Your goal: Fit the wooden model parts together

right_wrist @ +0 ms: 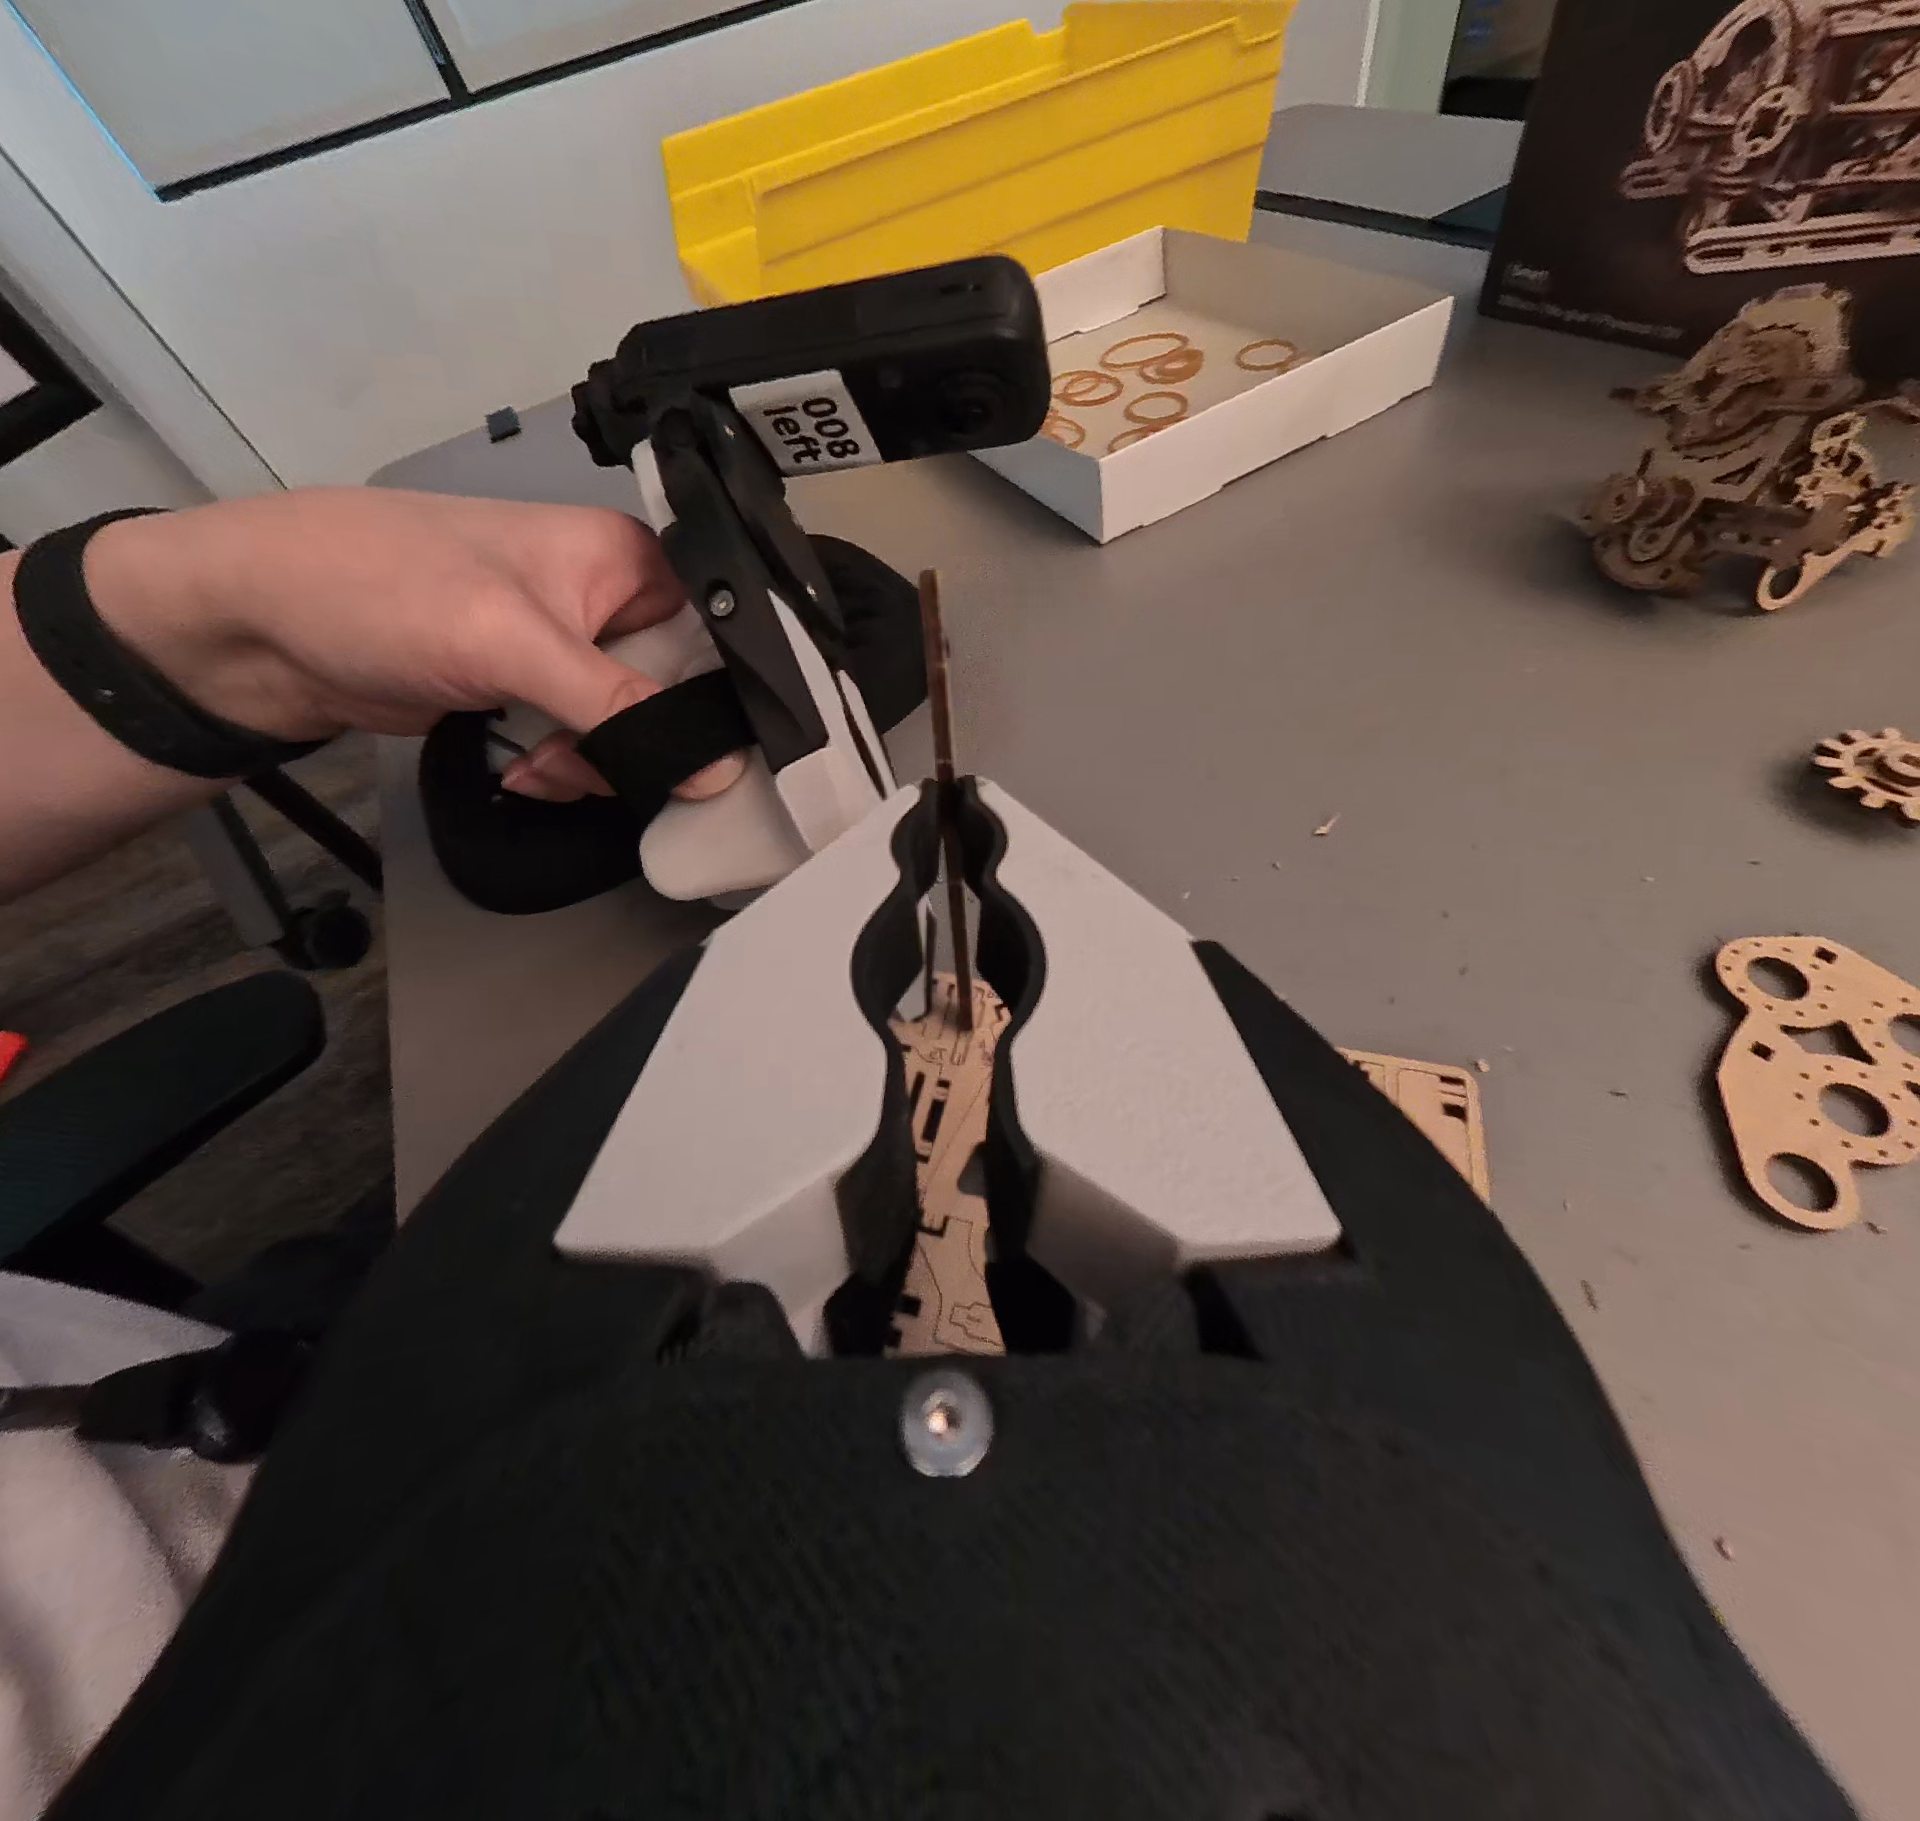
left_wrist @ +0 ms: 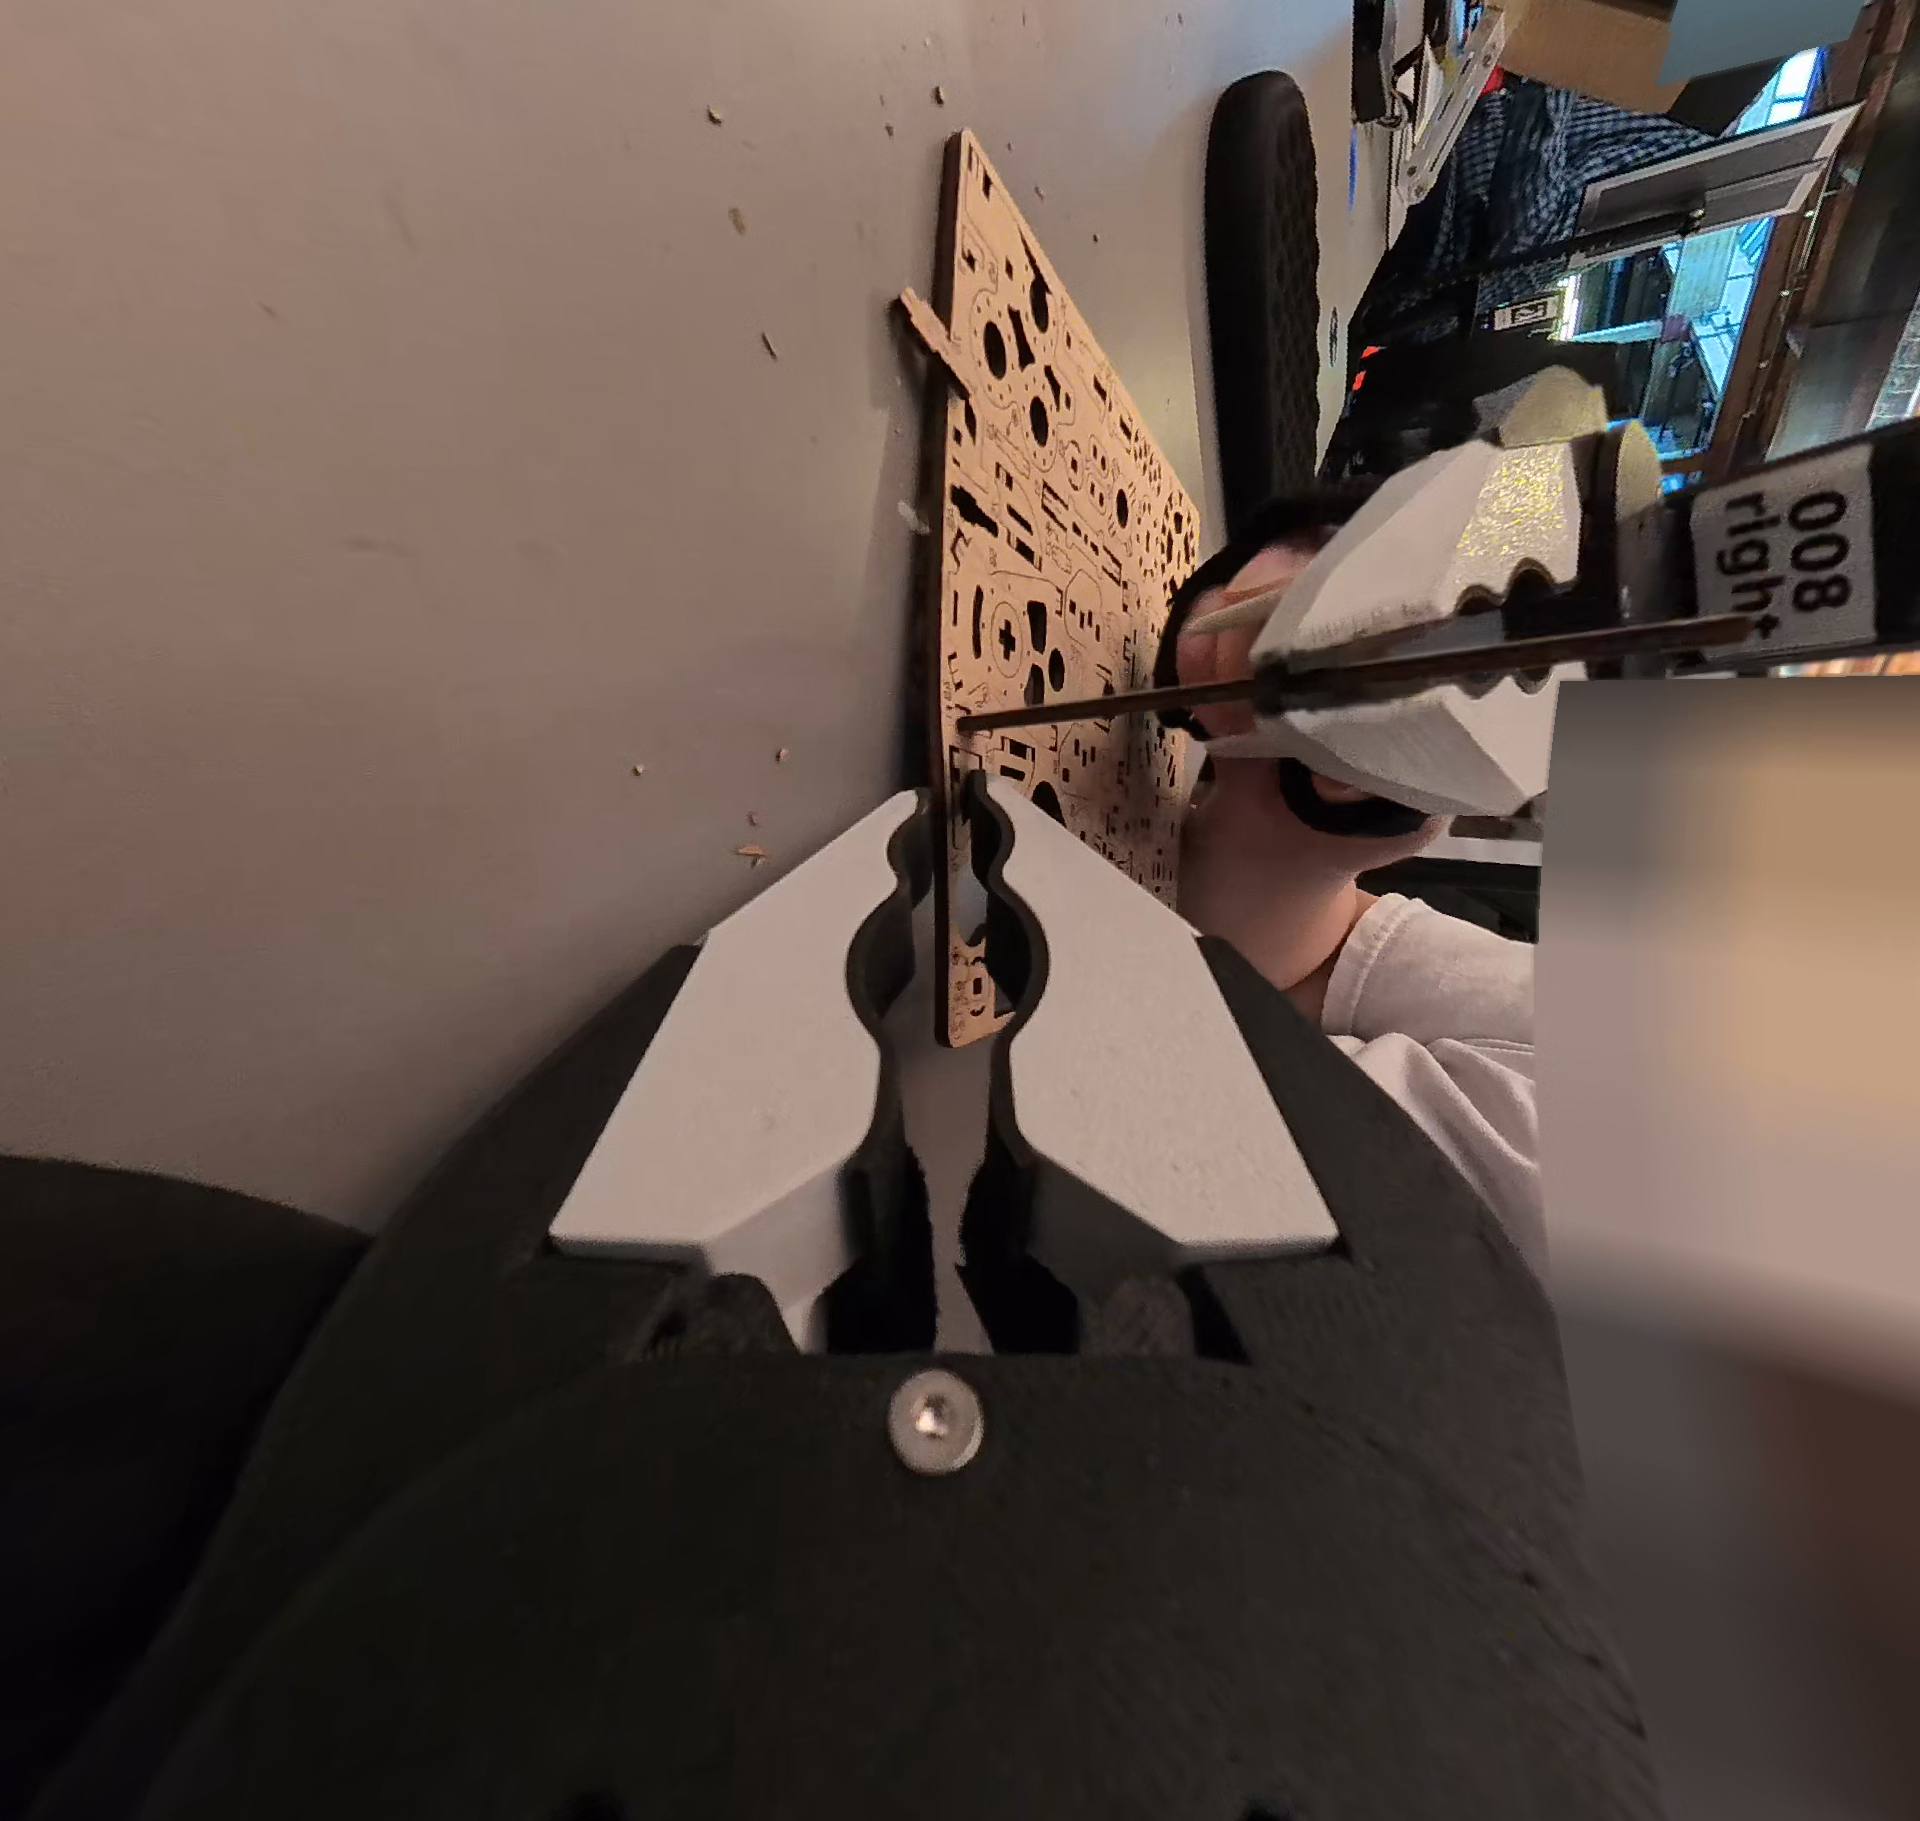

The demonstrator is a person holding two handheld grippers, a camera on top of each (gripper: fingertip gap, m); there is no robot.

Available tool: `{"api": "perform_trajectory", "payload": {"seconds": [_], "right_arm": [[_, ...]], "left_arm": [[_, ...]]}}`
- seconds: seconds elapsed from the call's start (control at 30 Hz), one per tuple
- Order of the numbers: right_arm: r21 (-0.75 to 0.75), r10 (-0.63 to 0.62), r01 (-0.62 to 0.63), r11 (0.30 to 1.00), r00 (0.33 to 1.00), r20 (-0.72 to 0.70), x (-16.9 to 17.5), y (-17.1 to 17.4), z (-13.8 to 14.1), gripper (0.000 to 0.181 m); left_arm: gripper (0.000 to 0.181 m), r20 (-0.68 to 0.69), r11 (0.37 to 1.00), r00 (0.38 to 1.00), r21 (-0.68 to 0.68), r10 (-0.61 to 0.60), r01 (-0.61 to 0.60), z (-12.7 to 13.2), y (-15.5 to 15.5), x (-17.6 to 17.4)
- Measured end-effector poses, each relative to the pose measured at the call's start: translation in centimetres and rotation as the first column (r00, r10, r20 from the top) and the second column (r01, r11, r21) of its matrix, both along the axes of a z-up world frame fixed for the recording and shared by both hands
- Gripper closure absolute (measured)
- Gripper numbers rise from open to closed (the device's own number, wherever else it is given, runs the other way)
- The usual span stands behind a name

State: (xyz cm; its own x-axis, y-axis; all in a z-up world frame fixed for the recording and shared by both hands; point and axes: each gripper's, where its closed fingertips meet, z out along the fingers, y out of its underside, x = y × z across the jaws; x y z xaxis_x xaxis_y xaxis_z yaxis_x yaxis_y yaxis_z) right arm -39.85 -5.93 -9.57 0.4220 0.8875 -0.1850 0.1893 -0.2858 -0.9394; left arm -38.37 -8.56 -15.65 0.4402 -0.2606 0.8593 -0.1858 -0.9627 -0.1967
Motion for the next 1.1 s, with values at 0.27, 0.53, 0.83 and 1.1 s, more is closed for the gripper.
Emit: {"api": "perform_trajectory", "payload": {"seconds": [0.27,0.53,0.83,1.1], "right_arm": [[-0.026,0.063,-0.062,0.998,0.998,0.026,0.6,-0.4,0.0,0.178],[-0.030,0.058,-0.055,0.998,0.994,0.095,1.0,-0.1,-0.9,0.180],[-0.087,-0.026,0.025,0.996,1.000,-0.001,1.2,0.5,0.6,0.181],[-0.112,-0.054,0.055,0.992,0.999,0.009,1.3,0.4,-0.5,0.180]], "left_arm": [[0.176,0.008,1.000,1.000,0.004,-0.004,0.004,0.0,0.0,0.1],[0.176,0.012,1.000,1.000,0.006,-0.009,0.009,0.0,0.0,0.1],[0.176,0.016,1.000,1.000,0.011,-0.008,0.007,0.0,0.0,0.2],[0.176,0.019,1.000,1.000,0.010,-0.005,0.005,0.1,0.1,0.2]]}}
